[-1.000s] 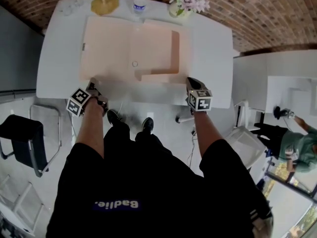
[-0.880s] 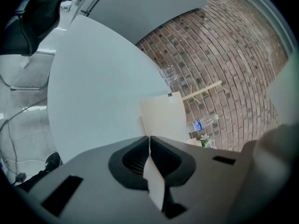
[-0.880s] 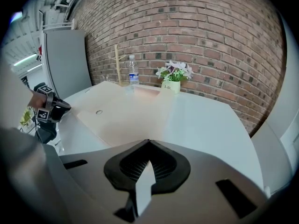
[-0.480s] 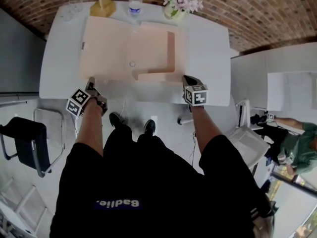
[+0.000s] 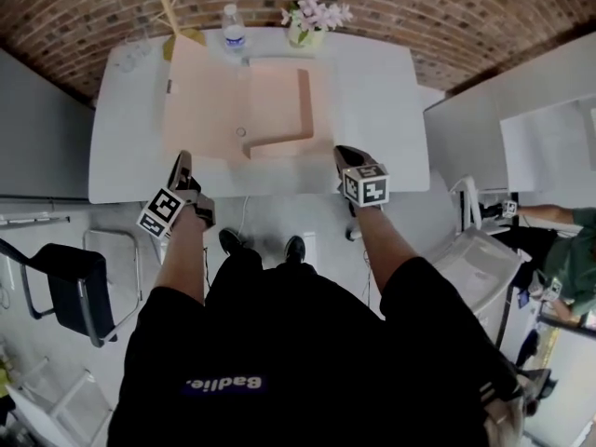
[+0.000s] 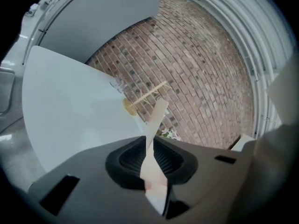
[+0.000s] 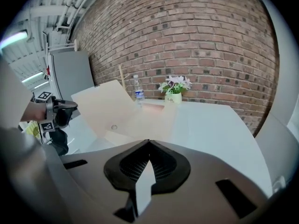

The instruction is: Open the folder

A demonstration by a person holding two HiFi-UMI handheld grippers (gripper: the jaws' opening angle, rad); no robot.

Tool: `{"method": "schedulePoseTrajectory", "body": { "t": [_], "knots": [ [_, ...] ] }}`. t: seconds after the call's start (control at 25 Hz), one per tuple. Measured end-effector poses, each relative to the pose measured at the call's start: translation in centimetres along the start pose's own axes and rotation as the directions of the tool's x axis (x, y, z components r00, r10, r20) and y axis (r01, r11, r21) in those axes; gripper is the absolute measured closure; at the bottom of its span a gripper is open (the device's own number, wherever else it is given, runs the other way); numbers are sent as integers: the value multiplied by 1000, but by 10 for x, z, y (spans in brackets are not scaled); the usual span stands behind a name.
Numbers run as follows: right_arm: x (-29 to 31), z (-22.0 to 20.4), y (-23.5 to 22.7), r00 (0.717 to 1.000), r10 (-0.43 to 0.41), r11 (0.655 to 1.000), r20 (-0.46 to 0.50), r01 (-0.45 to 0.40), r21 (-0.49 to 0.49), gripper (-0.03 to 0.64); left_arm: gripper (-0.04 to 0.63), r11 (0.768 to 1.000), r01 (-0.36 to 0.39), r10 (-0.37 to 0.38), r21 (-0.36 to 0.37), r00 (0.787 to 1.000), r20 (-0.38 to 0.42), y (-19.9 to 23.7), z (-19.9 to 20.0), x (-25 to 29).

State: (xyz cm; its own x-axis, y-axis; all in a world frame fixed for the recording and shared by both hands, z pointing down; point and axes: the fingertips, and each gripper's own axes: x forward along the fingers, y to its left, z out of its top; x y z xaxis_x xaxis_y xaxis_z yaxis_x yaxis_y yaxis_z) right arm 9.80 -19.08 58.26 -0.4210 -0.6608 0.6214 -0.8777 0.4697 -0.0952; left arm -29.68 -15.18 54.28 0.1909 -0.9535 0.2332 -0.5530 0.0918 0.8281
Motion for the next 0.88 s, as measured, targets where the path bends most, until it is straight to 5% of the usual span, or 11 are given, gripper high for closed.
{"method": "schedulePoseTrajectory", "body": {
  "t": [0.2, 0.44, 0.88],
  "knots": [
    [-33, 3, 9, 998, 30, 998, 64, -33, 46, 589, 526, 991, 91, -88, 95, 995, -41, -50, -18, -6],
    [-74, 15, 27, 987, 76, 994, 141, -86, 66, 589, 526, 954, 177, -155, 242, 982, -107, -97, -39, -21],
    [-150, 55, 83, 918, 223, 964, 329, -257, 65, 589, 561, 845, 375, -317, 382, 925, -207, -210, -67, -86]
  ]
}}
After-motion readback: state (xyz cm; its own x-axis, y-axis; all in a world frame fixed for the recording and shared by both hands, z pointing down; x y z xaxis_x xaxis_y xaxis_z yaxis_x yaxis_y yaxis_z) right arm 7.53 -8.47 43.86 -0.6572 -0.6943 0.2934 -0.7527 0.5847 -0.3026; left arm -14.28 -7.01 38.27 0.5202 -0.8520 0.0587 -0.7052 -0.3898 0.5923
